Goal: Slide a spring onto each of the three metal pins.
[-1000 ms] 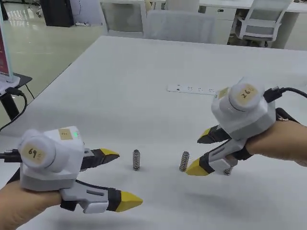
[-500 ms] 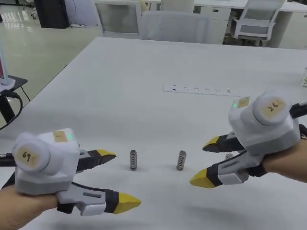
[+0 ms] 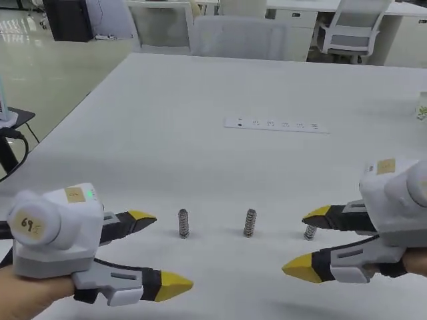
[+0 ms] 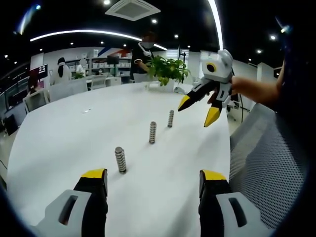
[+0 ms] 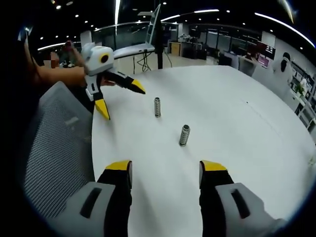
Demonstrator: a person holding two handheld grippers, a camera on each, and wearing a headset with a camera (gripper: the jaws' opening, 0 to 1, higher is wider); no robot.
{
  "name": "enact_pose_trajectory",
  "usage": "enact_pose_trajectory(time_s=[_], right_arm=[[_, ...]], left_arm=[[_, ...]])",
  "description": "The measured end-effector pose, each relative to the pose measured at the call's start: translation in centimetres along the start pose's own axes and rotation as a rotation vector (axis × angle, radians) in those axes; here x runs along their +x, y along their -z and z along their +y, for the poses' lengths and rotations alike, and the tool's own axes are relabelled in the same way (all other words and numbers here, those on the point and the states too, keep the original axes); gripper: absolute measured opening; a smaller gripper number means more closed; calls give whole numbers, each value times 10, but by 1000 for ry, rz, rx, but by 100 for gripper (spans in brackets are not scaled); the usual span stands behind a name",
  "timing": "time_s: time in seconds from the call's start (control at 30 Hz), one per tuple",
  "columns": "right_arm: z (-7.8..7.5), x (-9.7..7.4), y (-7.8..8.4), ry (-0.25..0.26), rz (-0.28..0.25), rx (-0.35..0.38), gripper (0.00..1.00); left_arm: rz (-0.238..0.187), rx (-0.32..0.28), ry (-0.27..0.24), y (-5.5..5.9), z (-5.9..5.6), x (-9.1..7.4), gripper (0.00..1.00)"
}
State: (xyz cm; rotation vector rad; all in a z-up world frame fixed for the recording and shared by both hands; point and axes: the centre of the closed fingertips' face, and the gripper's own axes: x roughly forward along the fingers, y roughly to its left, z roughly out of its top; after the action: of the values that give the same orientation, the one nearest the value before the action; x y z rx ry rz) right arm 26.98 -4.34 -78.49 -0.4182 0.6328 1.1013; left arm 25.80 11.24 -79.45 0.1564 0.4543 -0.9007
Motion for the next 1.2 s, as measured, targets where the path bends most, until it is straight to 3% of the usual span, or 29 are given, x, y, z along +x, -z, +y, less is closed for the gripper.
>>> enact_pose_trajectory(time_s=[0.33, 0.87, 1.2], right_arm=[[-16, -23, 11, 75, -47, 57, 57], [-34, -48, 39, 133, -131, 96, 63], [-32, -54, 38, 126, -194, 63, 67]], left_arm=[[-6, -12, -9, 1, 0, -2, 73], [-17, -34, -22, 3, -3, -5, 74], [-25, -46, -30, 3, -4, -5, 74]])
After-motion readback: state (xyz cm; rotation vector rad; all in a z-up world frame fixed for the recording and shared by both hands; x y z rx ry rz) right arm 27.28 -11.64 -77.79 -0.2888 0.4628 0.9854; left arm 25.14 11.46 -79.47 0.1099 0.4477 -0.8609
